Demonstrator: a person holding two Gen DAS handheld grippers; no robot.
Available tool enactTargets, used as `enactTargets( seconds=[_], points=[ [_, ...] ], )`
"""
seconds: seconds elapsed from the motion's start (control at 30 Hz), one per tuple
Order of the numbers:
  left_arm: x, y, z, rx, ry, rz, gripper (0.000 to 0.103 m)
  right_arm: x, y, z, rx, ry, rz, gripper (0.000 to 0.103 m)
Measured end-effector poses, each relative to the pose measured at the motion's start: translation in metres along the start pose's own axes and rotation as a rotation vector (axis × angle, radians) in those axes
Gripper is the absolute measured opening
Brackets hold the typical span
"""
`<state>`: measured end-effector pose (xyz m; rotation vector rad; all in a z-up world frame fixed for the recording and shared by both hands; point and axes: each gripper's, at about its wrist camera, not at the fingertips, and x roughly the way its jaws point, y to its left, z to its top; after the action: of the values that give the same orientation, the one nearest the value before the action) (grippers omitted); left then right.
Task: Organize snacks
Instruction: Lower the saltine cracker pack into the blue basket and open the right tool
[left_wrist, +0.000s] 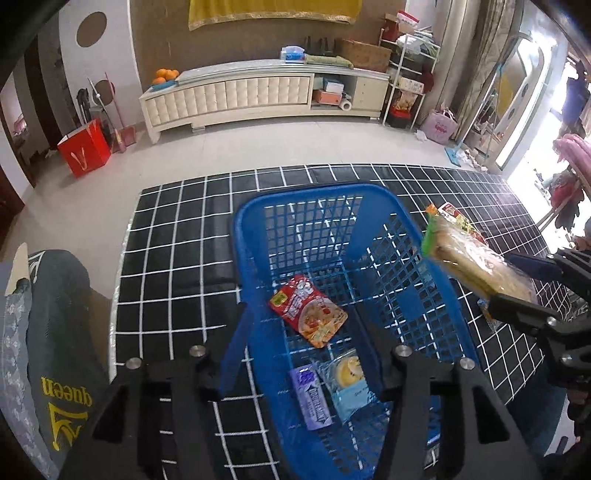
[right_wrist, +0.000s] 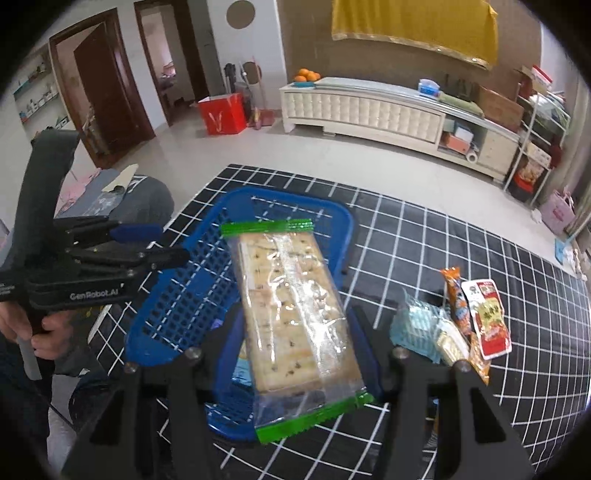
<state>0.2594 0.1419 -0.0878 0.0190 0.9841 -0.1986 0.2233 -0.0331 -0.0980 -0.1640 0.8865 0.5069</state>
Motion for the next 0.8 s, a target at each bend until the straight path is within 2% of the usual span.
enactTargets(
  seconds=[0.13,0.27,0.43,0.63,0.8],
  points=[
    [-0.008,0.017,-0.004,-0.023,-0.003,0.003,0.052,0.013,0.012,0.009,-0.038,0.018,0.003,0.061],
    [-0.013,0.033,-0.011,-0.036,-0.003,0.022,0.052,0.031,0.023,0.016,-0.069,0.058,0.048,0.061],
    [-0.019,0.05,-0.018,-0.077,-0.015,0.026,0.052,0.055,0.03,0.024,-0.117,0.095,0.029,0.061],
    [-0.009,0.066,-0.015,-0.11,-0.022,0.017,0.052,0.086,0.029,0.031,-0.169,0.135,-0.014,0.061],
    [0.006,0.068,-0.01,-0.114,-0.016,-0.013,0.052,0.11,0.021,0.038,-0.188,0.145,0.005,0.061]
  ],
)
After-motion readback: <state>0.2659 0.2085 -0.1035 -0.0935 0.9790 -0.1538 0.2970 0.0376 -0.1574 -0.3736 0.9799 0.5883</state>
